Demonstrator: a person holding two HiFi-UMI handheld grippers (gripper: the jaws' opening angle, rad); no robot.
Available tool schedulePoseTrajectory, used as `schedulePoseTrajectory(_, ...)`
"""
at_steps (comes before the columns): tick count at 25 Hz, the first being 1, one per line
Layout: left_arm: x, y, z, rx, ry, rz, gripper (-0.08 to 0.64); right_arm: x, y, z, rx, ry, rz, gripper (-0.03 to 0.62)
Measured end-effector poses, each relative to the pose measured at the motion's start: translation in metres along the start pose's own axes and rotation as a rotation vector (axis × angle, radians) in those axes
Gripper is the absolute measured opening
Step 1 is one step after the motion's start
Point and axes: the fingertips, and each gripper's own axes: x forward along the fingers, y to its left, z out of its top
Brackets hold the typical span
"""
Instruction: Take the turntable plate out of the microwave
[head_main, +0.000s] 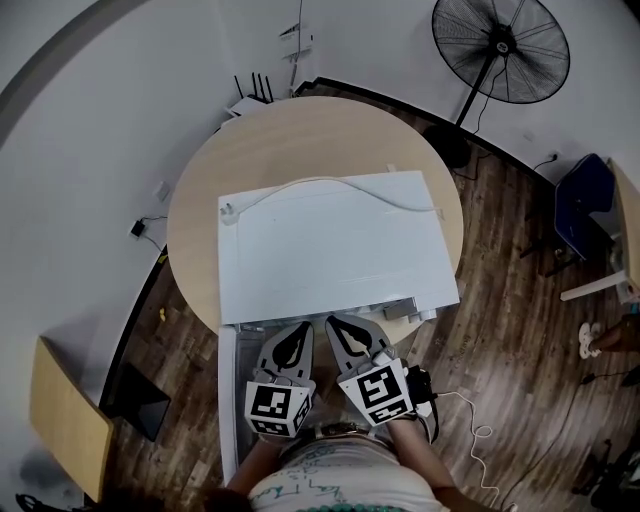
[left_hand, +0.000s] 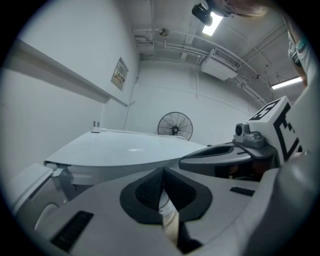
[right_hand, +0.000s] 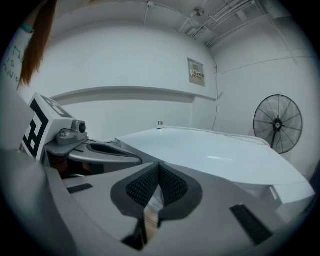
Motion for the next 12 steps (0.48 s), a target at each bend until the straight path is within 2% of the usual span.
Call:
schedulePoseTrajectory(5, 0.009, 0.009, -0.027, -0.021, 0.051, 0.026, 0.014, 0.010, -0.010, -0.027, 0.029, 0.032, -0.040, -0.009)
schedulePoseTrajectory(12, 0.020, 0.021, -0.069, 0.003, 0.133, 0.069, 0.015, 0.024, -0.019, -0.074, 0.091, 0.099, -0.057, -0.009)
